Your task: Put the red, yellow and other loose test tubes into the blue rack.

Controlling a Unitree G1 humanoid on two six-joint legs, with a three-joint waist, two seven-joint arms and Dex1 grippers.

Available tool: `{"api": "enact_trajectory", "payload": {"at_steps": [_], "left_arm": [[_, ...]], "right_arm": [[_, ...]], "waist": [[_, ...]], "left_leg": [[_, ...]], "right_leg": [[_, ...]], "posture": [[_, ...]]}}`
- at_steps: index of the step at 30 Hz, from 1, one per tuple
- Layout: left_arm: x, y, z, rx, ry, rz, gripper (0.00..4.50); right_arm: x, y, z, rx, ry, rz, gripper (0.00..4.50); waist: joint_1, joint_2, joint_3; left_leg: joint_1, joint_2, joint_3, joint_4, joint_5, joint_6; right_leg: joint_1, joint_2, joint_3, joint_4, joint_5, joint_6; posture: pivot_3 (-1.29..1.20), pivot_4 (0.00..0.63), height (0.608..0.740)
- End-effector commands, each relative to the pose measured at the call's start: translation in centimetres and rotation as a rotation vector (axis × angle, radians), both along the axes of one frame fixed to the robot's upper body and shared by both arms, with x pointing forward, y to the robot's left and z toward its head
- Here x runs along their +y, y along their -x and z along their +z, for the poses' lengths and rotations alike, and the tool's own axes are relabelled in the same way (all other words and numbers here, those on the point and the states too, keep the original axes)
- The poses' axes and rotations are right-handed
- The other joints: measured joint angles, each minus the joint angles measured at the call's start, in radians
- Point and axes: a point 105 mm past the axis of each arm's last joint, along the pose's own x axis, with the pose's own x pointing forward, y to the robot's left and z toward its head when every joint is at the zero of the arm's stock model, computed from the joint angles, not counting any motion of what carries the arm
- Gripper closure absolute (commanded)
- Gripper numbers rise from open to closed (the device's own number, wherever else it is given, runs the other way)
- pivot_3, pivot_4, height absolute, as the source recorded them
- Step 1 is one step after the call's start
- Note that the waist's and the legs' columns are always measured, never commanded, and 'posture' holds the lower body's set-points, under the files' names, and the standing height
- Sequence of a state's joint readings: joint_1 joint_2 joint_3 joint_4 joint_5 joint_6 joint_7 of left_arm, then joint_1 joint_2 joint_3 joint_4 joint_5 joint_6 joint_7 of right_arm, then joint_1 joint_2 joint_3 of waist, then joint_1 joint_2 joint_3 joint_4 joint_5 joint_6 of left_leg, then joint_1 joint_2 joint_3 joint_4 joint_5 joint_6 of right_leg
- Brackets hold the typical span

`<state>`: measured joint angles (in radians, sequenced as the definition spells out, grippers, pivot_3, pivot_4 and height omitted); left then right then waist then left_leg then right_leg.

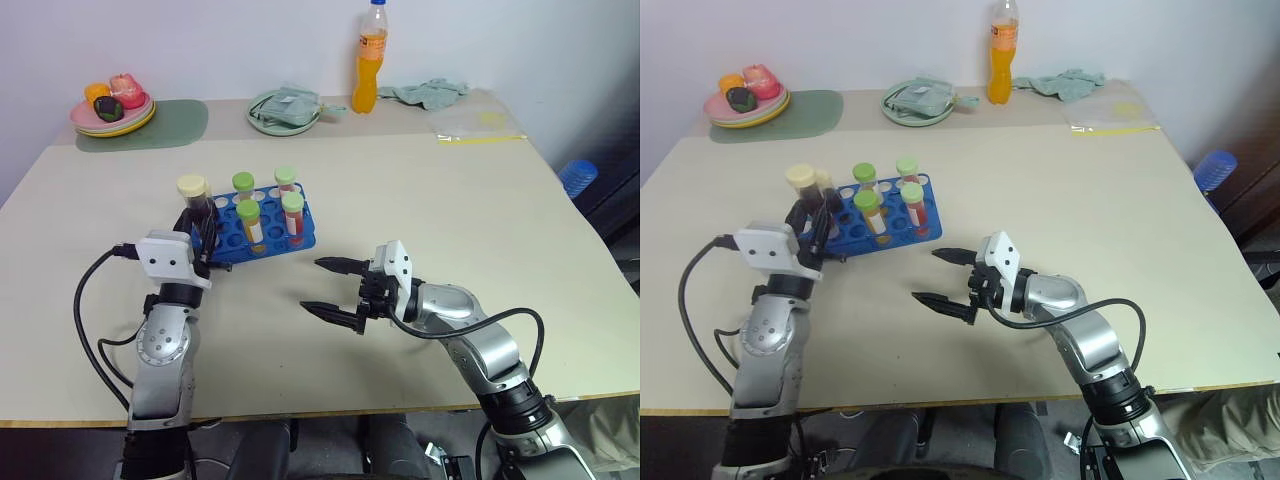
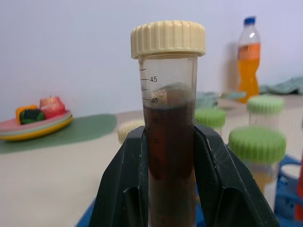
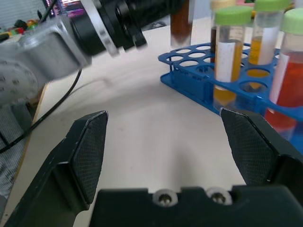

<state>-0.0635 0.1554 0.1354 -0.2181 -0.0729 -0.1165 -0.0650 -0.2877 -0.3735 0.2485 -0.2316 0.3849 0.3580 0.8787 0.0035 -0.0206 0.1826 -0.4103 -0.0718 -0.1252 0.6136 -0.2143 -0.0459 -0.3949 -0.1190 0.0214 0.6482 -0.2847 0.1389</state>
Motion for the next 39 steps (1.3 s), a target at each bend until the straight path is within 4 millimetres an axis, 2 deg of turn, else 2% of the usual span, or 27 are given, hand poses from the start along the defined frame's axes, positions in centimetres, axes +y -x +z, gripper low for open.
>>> {"api": "enact_trajectory", "payload": {"at_steps": [1, 22, 28, 29, 33, 36, 39], "left_arm": [[0.1, -0.3, 0.4, -0.028, -0.013, 0.040, 3.75], [-0.7, -2.1, -1.3, 0.042, 0.087, -0.025, 3.75], [-0.4, -1.1, -0.5, 0.014, 0.096, -0.038, 0.76], [-0.4, -0.9, -0.3, 0.006, 0.103, -0.046, 0.76], [2.4, 2.1, 2.2, -0.048, 0.172, -0.094, 0.76], [3.6, 4.1, 2.8, -0.008, 0.125, -0.148, 0.76], [6.7, 5.7, 2.6, 0.110, 0.057, -0.143, 0.76]], "right_arm": [[0.1, 0.1, 1.0, -0.036, -0.030, -0.006, 0.29], [-0.1, 0.3, 1.0, -0.029, -0.032, -0.021, 0.29], [-0.8, -0.1, 1.5, -0.058, -0.035, -0.055, 0.29], [-1.0, -0.2, 1.6, -0.060, -0.037, -0.061, 0.29], [-2.6, -0.1, 3.7, -0.099, -0.028, -0.084, 0.29], [-5.0, 0.1, 4.8, -0.101, -0.009, -0.121, 0.29], [-8.8, -0.7, 4.9, -0.080, 0.039, -0.242, 0.29]], "waist": [[0.002, 0.000, 0.000], [0.005, 0.000, 0.000], [0.004, 0.000, 0.000], [0.003, 0.000, 0.000], [-0.003, 0.000, 0.000], [-0.011, 0.001, 0.000], [-0.010, 0.000, 0.000]], "left_leg": [[0.000, 0.000, 0.000, 0.000, 0.000, 0.000], [0.000, 0.000, -0.001, 0.001, 0.000, 0.000], [0.000, 0.000, -0.001, 0.001, 0.000, 0.000], [0.000, 0.000, -0.001, 0.001, 0.000, 0.000], [0.000, 0.000, -0.002, 0.000, 0.000, 0.000], [0.000, 0.001, -0.004, 0.000, 0.000, 0.000], [0.000, 0.001, -0.005, 0.000, 0.000, 0.001]], "right_leg": [[0.000, 0.000, 0.000, 0.000, 0.000, 0.000], [0.001, 0.000, -0.001, 0.000, 0.000, 0.000], [0.001, 0.000, -0.001, 0.000, 0.000, 0.000], [0.001, 0.000, -0.001, 0.000, 0.000, 0.000], [0.000, 0.000, 0.000, 0.000, 0.000, 0.000], [0.000, 0.000, 0.000, 0.000, 0.000, 0.000], [0.002, 0.000, -0.002, -0.001, 0.000, 0.000]], "posture": [[0.00, 0.150, 0.740], [0.00, 0.150, 0.740], [0.00, 0.150, 0.740], [0.00, 0.150, 0.740], [0.00, 0.150, 0.740], [0.00, 0.150, 0.740], [0.00, 0.150, 0.740]]}}
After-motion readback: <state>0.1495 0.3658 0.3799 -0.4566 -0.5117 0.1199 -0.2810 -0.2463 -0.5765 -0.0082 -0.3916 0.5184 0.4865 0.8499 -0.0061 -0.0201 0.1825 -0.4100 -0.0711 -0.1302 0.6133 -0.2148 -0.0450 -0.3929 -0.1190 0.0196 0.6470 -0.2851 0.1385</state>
